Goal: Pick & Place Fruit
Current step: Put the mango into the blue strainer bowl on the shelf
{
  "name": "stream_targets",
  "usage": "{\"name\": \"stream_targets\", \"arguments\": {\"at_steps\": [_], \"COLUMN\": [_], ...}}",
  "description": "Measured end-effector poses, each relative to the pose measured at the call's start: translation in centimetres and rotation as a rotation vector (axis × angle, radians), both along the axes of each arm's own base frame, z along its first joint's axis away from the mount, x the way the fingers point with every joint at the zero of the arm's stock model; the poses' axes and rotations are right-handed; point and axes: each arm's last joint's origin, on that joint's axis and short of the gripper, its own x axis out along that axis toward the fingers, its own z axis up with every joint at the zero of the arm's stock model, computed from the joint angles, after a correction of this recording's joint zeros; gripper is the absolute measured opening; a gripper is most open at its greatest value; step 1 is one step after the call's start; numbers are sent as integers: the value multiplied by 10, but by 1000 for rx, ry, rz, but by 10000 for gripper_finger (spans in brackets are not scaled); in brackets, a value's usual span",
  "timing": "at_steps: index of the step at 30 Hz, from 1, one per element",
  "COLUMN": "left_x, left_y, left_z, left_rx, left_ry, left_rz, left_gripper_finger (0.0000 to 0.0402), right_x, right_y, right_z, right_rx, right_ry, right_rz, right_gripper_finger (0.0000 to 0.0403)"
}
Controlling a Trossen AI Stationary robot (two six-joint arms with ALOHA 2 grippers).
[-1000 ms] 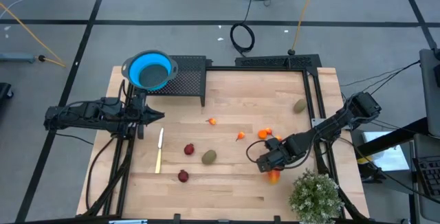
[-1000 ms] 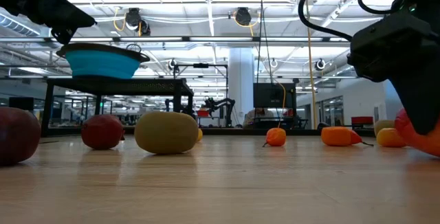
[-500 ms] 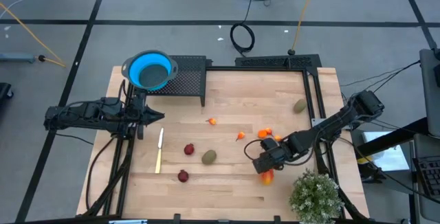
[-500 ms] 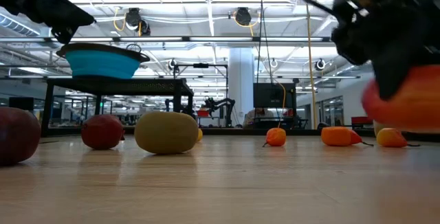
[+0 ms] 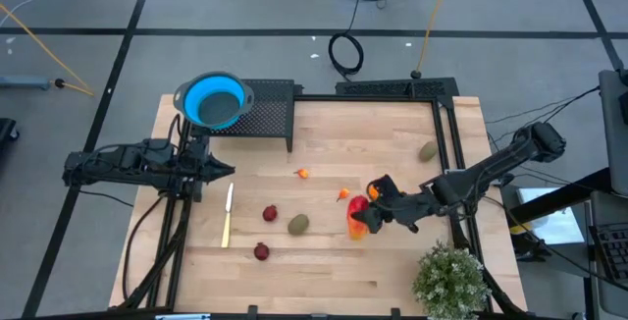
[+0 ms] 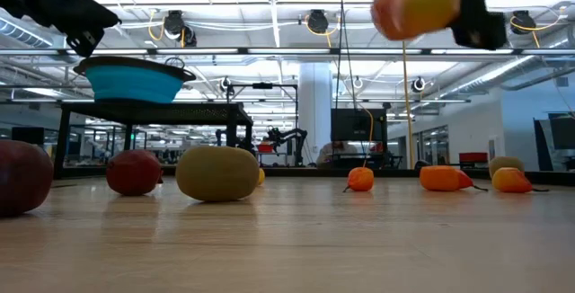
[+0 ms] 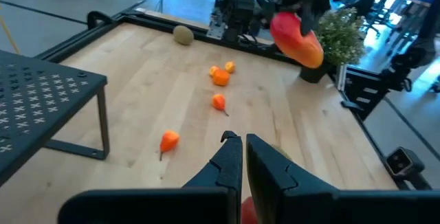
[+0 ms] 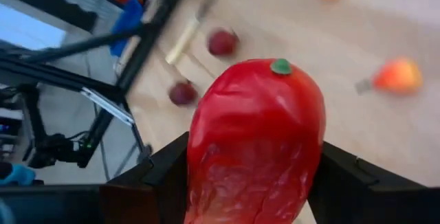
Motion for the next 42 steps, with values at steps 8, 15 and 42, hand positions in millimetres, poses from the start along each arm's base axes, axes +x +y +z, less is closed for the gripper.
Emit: {"name": "stream_targets", "arguments": {"at_steps": [8, 15, 42], "left_x": [0, 0, 3], "left_y": [-1, -2, -2], "left_z": [0, 1, 18], "left_rx": [-19, -60, -72], "left_ry": [-1, -13, -186], "left_rz": [-22, -43, -44], "left_gripper_finger": [19, 19, 19], "right_x": [6, 8, 27], "right_y": [0, -2, -36], "right_z": [15, 19, 49], "right_rx": [-279, -594, -1495], "right_ry": [-156, -174, -214], "right_rz": [69, 149, 280], "right_gripper_finger": [220, 225, 231]}}
